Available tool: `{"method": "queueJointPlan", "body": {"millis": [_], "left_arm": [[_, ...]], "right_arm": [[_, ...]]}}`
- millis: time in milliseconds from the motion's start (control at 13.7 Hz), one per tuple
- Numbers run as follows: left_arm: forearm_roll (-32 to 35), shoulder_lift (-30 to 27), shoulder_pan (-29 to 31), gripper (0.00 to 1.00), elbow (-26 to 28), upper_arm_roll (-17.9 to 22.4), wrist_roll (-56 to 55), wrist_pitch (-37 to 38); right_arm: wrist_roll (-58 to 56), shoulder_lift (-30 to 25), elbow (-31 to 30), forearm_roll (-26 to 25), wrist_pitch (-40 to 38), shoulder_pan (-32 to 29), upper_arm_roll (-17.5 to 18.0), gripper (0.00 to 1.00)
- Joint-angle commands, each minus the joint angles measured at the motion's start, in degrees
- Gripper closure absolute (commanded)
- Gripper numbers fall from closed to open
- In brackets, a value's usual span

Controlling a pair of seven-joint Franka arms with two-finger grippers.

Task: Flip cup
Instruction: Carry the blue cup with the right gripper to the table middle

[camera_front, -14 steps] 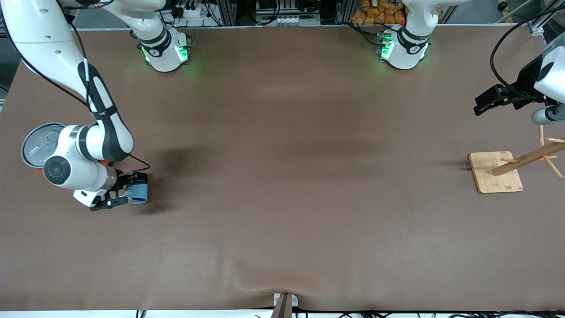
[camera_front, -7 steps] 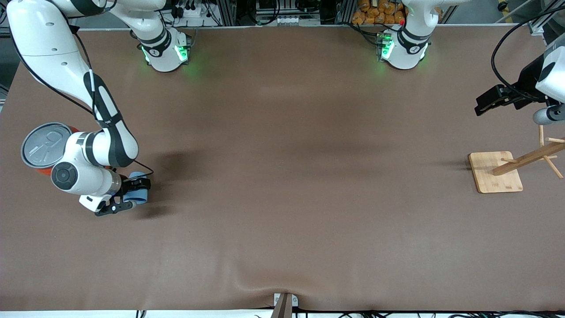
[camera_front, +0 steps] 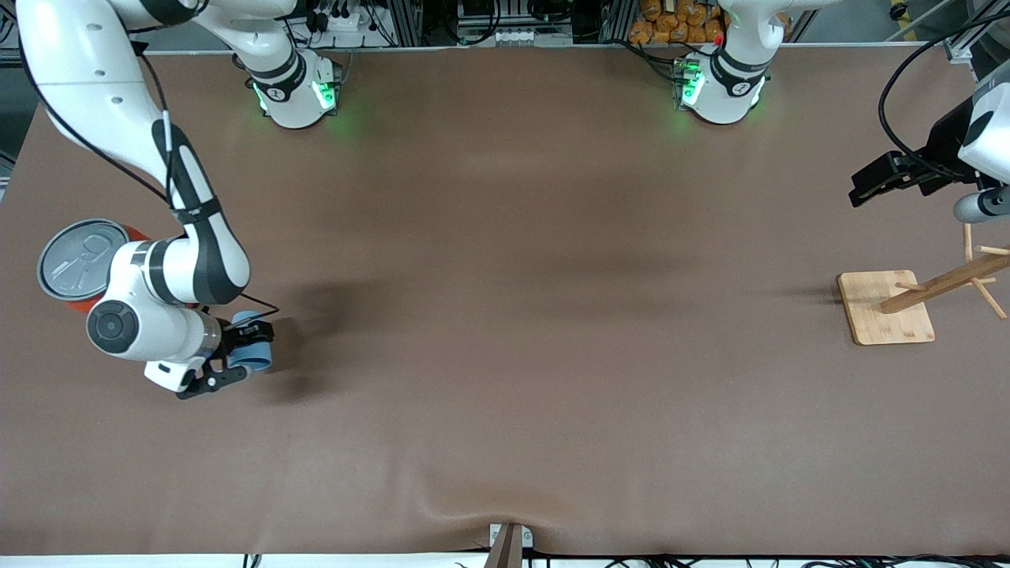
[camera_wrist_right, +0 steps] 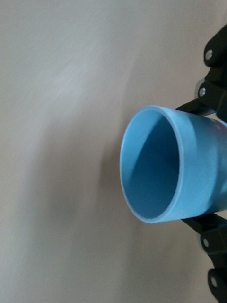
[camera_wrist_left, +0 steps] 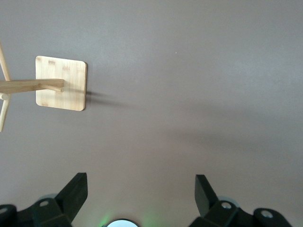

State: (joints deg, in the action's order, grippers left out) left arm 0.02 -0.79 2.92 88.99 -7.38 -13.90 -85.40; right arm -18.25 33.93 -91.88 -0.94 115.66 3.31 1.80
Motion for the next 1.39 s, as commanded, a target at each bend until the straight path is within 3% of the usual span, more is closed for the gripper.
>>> {"method": "queueJointPlan", "body": {"millis": [0, 512, 659, 878, 1098, 1317], "left_arm": [[1.0, 0.1, 0.1, 0.0, -0.5, -0.1, -0.4, 0.5], [1.0, 0.1, 0.1, 0.0, -0.5, -0.1, -0.4, 0.5], [1.0, 0.1, 0.1, 0.0, -0.5, -0.1, -0.4, 0.5], [1.0, 0.1, 0.1, 0.0, -0.5, -0.1, -0.4, 0.5], [1.0, 0.1, 0.1, 0.0, -0.4, -0.2, -0.3, 0.5], [0.9, 1.0, 0.1, 0.0, -0.3, -0.3, -0.2, 0.5]], "right_arm": [[-4.6, -0.6, 5.5, -1.1, -4.7, 8.0, -0.2, 0.44], [-6.7, 1.7, 7.2, -2.0, 7.5, 35.2, -0.5, 0.45], [-7.6, 3.9, 7.1, -8.3, 11.9, 39.4, -0.5, 0.46], [-8.1, 6.2, 7.1, -19.1, 14.4, 42.6, -0.5, 0.46], [-8.5, 8.7, 7.2, -20.2, 14.9, 42.0, -0.4, 0.46], [-10.7, 11.9, 7.2, -21.3, 21.6, 42.2, -0.5, 0.46]]}}
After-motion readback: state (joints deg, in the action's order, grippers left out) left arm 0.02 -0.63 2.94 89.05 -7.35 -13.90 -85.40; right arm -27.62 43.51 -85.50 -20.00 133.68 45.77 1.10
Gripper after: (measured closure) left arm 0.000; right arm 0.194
